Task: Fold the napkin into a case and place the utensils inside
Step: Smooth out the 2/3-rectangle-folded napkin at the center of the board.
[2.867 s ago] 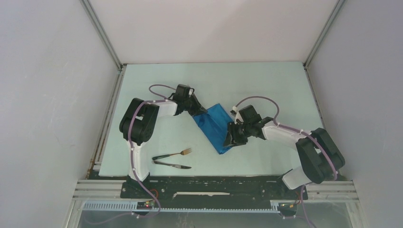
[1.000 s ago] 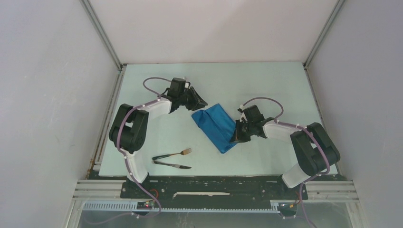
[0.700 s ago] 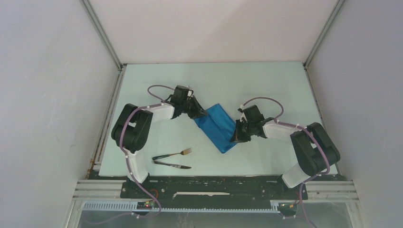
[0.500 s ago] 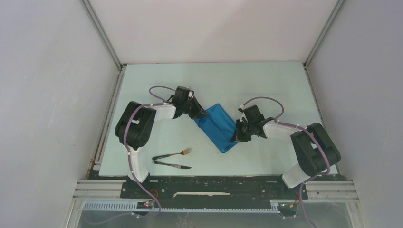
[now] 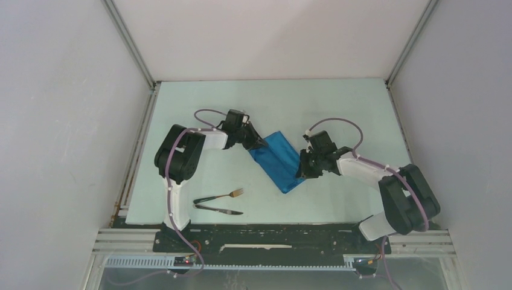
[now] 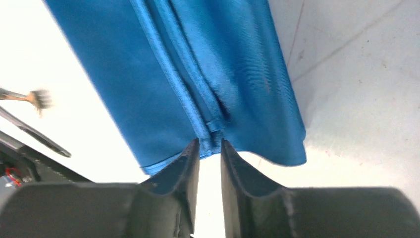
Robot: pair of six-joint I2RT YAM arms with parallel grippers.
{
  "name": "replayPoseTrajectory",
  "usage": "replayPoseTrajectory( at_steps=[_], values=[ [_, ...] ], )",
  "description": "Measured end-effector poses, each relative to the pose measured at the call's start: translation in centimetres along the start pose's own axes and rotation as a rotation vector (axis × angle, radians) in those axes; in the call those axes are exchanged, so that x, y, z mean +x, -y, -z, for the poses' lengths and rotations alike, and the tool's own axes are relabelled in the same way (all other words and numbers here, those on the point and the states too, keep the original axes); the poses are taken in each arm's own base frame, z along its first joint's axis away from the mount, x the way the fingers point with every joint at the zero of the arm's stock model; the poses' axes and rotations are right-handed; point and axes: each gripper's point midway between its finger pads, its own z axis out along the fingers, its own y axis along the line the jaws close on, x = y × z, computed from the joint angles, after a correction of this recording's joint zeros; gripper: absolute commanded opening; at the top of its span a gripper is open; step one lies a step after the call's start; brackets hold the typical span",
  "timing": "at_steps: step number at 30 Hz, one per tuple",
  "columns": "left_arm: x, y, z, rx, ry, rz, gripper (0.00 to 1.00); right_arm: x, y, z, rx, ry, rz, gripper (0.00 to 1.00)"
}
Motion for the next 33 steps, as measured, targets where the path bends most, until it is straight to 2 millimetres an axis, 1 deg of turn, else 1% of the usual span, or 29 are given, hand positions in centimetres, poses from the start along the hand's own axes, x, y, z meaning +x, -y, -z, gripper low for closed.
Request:
replayPoseTrajectory(
  at_steps=[1, 2, 3, 6, 8, 11, 13, 14, 16, 19, 21, 26, 30, 33],
  values=[
    [0.0, 0.0, 0.0, 0.001, 0.000, 0.000, 0.06, -0.2, -0.3, 0.6, 0.006, 0.007, 0.024, 0.42],
    [0.0, 0.0, 0.0, 0.003, 0.000, -0.002, 0.06, -0.6, -0.8, 1.1, 0.003, 0.019, 0.038, 0.48],
    [0.1, 0.0, 0.0, 0.005, 0.001, -0.003, 0.06, -1.0, -1.3, 1.6, -0.008, 0.032, 0.054, 0.52],
    [0.1, -0.1, 0.0, 0.009, 0.003, -0.005, 0.06, -2.7, -4.3, 3.2, -0.112, 0.088, 0.099, 0.60],
    [0.0, 0.0, 0.0, 0.010, 0.003, -0.006, 0.06, -3.6, -6.8, 3.7, -0.225, 0.102, 0.115, 0.67],
    [0.0, 0.0, 0.0, 0.011, 0.003, -0.006, 0.06, -4.1, -9.7, 2.9, -0.388, 0.085, 0.111, 0.73],
    [0.0, 0.0, 0.0, 0.011, 0.003, -0.006, 0.05, -4.3, -11.3, 1.6, -0.492, 0.054, 0.092, 0.77],
    [0.0, 0.0, 0.0, 0.011, 0.004, -0.006, 0.05, -4.4, -12.0, 0.7, -0.547, 0.028, 0.078, 0.81],
    [0.0, -0.1, 0.0, 0.010, 0.004, -0.005, 0.05, -4.2, -12.8, -0.7, -0.613, -0.014, 0.059, 0.84],
    [-0.1, -0.1, 0.0, 0.010, 0.005, -0.004, 0.05, -4.3, -13.6, -2.5, -0.687, -0.072, 0.045, 0.84],
    [-0.1, -0.1, 0.0, 0.011, 0.005, -0.004, 0.05, -4.7, -14.2, -3.3, -0.727, -0.092, 0.052, 0.89],
    [-0.1, -0.2, 0.0, 0.015, 0.000, -0.001, 0.05, -6.5, -15.9, -4.7, -0.786, -0.104, 0.089, 0.89],
    [-0.1, -0.2, 0.0, 0.021, -0.006, 0.000, 0.05, -6.6, -15.9, -5.9, -0.792, -0.126, 0.086, 0.89],
    [-0.1, -0.2, 0.0, 0.026, -0.010, 0.002, 0.05, -5.7, -15.2, -6.7, -0.774, -0.168, 0.064, 0.89]
  ],
)
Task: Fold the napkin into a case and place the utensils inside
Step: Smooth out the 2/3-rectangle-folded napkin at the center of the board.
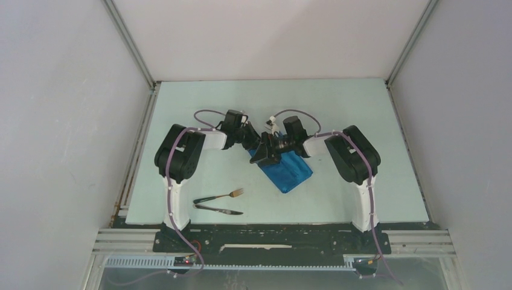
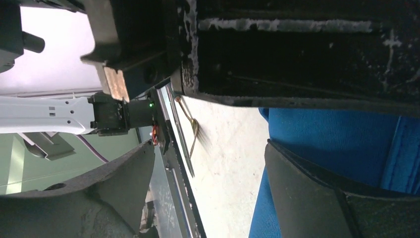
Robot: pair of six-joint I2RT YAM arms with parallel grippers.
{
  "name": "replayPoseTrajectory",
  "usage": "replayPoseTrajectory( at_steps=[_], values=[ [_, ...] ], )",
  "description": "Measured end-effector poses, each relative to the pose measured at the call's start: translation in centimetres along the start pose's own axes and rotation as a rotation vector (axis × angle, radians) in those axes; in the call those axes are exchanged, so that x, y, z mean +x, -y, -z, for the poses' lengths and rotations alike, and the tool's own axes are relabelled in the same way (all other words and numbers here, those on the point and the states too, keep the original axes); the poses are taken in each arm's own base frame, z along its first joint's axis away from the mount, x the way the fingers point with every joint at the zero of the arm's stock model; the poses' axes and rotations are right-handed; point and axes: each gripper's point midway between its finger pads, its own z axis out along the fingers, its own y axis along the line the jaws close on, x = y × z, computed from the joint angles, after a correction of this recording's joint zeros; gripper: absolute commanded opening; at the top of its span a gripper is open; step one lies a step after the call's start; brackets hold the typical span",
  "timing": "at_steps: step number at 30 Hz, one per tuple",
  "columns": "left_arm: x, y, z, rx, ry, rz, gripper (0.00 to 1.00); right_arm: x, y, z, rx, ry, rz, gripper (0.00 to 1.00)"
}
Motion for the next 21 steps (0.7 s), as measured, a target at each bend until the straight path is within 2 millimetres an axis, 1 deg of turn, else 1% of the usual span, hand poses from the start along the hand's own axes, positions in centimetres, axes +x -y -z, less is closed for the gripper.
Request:
replayPoseTrajectory(
  at_steps=[4, 7, 13, 21],
  values=[
    [0.0, 0.0, 0.0, 0.004, -0.004, 0.002, 0.05, 0.9, 0.2, 0.1, -0.005, -0.019, -0.007, 0.89],
    [0.0, -0.1, 0.0, 0.010, -0.009, 0.004, 0.05, 2.0, 0.1, 0.5, -0.020, -0.030, -0.008, 0.89],
    [-0.1, -0.1, 0.0, 0.016, -0.017, 0.009, 0.05, 5.2, -0.3, 1.9, -0.038, -0.061, -0.032, 0.89],
    [-0.2, -0.1, -0.1, 0.021, -0.024, 0.009, 0.05, 8.0, -0.3, 4.2, -0.067, -0.052, -0.051, 0.89]
  ],
)
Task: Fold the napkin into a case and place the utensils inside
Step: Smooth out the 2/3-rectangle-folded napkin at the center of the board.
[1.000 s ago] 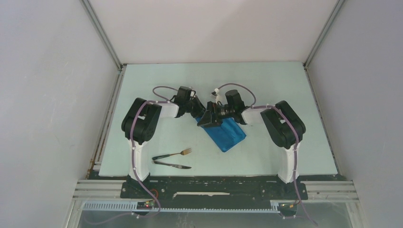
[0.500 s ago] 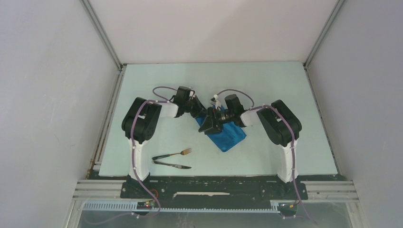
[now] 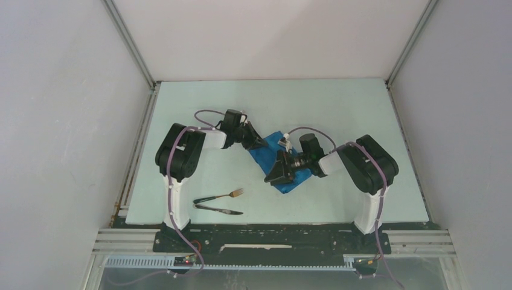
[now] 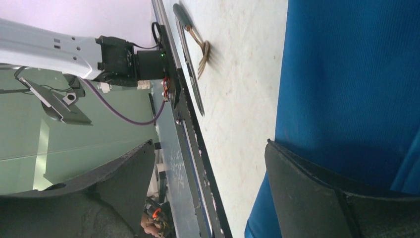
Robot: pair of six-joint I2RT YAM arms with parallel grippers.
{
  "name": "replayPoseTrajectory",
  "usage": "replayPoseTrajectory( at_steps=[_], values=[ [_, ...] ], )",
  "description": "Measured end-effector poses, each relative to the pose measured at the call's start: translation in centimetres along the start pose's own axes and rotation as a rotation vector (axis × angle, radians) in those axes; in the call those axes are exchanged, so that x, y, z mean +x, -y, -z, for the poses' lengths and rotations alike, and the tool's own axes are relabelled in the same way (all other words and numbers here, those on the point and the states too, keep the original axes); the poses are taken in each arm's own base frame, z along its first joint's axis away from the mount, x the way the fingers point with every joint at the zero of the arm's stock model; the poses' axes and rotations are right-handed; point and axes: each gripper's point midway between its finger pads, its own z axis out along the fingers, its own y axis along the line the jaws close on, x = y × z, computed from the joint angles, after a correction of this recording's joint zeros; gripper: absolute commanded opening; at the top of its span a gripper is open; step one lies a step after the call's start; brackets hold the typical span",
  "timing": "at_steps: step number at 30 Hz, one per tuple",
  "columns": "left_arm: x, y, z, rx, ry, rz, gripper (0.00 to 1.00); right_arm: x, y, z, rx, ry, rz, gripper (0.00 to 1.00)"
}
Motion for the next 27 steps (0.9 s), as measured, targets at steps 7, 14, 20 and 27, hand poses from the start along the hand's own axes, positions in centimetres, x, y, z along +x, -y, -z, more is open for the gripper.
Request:
replayPoseTrajectory(
  at_steps=[7, 14, 20, 27],
  values=[
    [0.0, 0.0, 0.0, 0.000, -0.010, 0.000, 0.05, 2.5, -0.2, 1.5, 0.003, 0.026, 0.000, 0.89],
    [-0.2, 0.2, 0.1, -0.017, -0.018, -0.009, 0.17, 3.2, -0.7, 2.4, 0.021, 0.046, -0.011, 0.90],
    [-0.8, 1.0, 0.3, -0.025, -0.017, -0.027, 0.43, 1.3, -2.4, 4.1, 0.090, 0.097, 0.012, 0.90],
    [-1.1, 3.7, 2.3, -0.003, -0.011, -0.051, 0.56, -3.1, -1.9, 7.9, 0.272, 0.242, 0.060, 0.76]
  ],
)
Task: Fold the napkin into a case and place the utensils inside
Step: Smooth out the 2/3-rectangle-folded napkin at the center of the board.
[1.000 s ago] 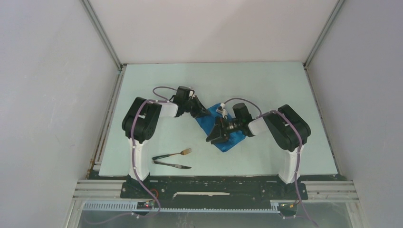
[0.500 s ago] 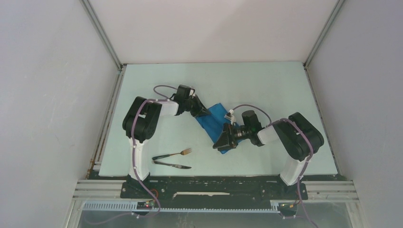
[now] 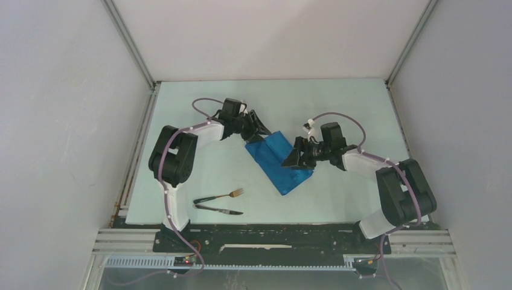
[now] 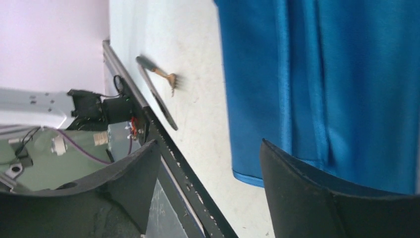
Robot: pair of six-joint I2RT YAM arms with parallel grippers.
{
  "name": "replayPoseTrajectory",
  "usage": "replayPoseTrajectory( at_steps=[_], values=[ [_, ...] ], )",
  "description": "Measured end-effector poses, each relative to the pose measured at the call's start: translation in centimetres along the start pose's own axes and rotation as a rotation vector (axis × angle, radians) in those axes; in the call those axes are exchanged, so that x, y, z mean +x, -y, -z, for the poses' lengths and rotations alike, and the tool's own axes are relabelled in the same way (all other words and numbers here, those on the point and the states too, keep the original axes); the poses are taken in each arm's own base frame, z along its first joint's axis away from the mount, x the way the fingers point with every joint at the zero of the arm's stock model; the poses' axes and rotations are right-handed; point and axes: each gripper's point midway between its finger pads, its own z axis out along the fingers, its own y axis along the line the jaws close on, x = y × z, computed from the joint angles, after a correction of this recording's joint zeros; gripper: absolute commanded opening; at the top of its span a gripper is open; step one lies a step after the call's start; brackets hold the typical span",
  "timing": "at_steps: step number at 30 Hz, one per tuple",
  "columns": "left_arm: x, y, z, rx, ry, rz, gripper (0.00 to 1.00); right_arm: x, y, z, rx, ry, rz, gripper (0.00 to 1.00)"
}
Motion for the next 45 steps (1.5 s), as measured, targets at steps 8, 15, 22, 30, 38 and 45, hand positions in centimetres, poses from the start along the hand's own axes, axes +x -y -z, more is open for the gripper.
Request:
replayPoseTrajectory(
  at_steps=[8, 15, 22, 30, 38, 45],
  values=[
    [1.2, 2.8, 4.6, 0.005, 0.031, -0.094, 0.30, -0.1, 2.4, -0.5, 0.100, -0.037, -0.050, 0.61],
    [3.6, 0.0, 4.2, -0.052, -0.018, -0.070, 0.16, 1.1, 3.5, -2.0, 0.111, -0.094, -0.079, 0.62],
    [4.3, -4.0, 0.8, -0.127, -0.063, -0.017, 0.11, 1.7, 4.5, -2.5, 0.131, -0.114, -0.103, 0.56],
    [3.0, -4.0, -0.9, -0.109, -0.041, -0.013, 0.19, 2.6, 4.1, -2.9, 0.165, -0.132, -0.080, 0.67],
    [3.0, -2.5, 0.5, -0.068, -0.033, -0.025, 0.45, 1.8, -1.5, -4.9, 0.037, -0.136, 0.036, 0.70],
    [1.3, -1.1, 3.7, -0.016, 0.044, -0.028, 0.19, 0.1, -2.5, -9.3, -0.051, -0.152, 0.010, 0.64]
  ],
)
